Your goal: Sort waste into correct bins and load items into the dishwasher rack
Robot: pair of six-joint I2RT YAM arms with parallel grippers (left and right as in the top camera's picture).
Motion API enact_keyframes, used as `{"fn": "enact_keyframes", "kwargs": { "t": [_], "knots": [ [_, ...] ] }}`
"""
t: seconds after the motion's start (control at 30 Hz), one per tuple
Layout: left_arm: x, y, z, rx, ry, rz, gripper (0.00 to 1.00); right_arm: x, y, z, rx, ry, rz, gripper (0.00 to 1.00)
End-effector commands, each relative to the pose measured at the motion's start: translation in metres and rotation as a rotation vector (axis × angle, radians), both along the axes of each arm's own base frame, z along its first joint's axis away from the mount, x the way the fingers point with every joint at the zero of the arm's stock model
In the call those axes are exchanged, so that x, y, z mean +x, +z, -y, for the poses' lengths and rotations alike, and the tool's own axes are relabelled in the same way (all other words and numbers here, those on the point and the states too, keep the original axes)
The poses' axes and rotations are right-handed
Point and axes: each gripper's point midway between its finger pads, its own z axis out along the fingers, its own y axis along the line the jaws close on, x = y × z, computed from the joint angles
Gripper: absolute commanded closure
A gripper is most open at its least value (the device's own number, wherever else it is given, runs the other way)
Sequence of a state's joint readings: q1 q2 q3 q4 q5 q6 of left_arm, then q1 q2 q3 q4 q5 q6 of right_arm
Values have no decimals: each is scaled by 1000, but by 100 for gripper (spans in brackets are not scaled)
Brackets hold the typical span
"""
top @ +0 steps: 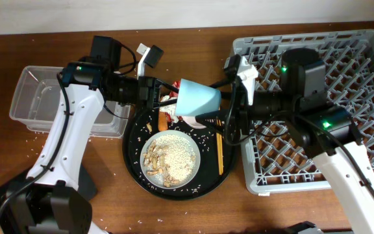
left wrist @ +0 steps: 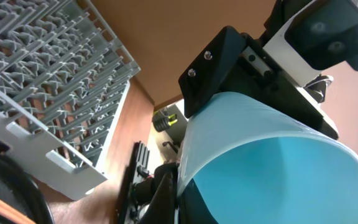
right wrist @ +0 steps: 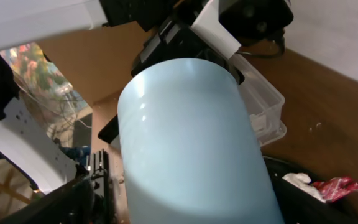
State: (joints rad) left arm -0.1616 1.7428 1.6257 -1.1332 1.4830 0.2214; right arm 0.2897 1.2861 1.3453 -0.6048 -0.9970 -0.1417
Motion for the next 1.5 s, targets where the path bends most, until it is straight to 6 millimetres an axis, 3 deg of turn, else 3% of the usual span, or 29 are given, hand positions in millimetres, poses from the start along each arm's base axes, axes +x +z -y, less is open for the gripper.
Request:
{"fn": "enact_keyframes", "kwargs": {
  "t": [0.0, 0.07, 0.13, 0.2, 0.3, 0.33, 0.43, 0.53, 0.73, 0.87, 1.03, 1.17, 1.33, 1.4, 1.47],
  "knots": [
    [-2, 2, 0, -13, -4, 22, 100, -10, 13, -2, 22, 35, 36, 23],
    [-2, 2, 0, -13, -4, 22, 100, -10, 13, -2, 22, 36, 34, 32],
    [-2, 2, 0, -13, -4, 22, 98, -10, 12, -2, 21, 36, 31, 34],
    [-1, 2, 0, -12, -3, 22, 73, -12, 14, -1, 22, 35, 35, 39],
    [-1, 0, -1, 1, 1, 24, 43, -9, 15, 4, -3, -16, 53, 40],
    [1, -5, -1, 28, 10, 28, 37, -6, 14, 9, -21, -52, 55, 40],
    [7, -20, -3, 118, 39, 42, 35, 1, 8, 32, -77, -186, 28, 41],
    [11, -32, -5, 186, 61, 53, 26, 13, -3, 76, -136, -408, -64, 42],
    [15, -42, -8, 250, 82, 63, 21, 30, -48, 199, -255, -1007, -360, 42],
    [16, -46, -10, 275, 91, 67, 21, 11, -91, 295, -327, -1453, -639, 41],
    [16, -46, -10, 275, 90, 66, 21, -25, -137, 365, -493, -1734, -898, 39],
    [16, -46, -10, 275, 90, 66, 20, -24, -169, 376, -528, -1715, -1053, 39],
    [15, -46, -10, 276, 89, 59, 20, -15, -193, 380, -563, -1685, -1128, 39],
    [15, -47, -10, 277, 89, 56, 20, -14, -197, 381, -569, -1681, -1139, 27],
    [15, -47, -10, 277, 89, 56, 20, -13, -198, 382, -569, -1683, -1136, 21]
  ]
}}
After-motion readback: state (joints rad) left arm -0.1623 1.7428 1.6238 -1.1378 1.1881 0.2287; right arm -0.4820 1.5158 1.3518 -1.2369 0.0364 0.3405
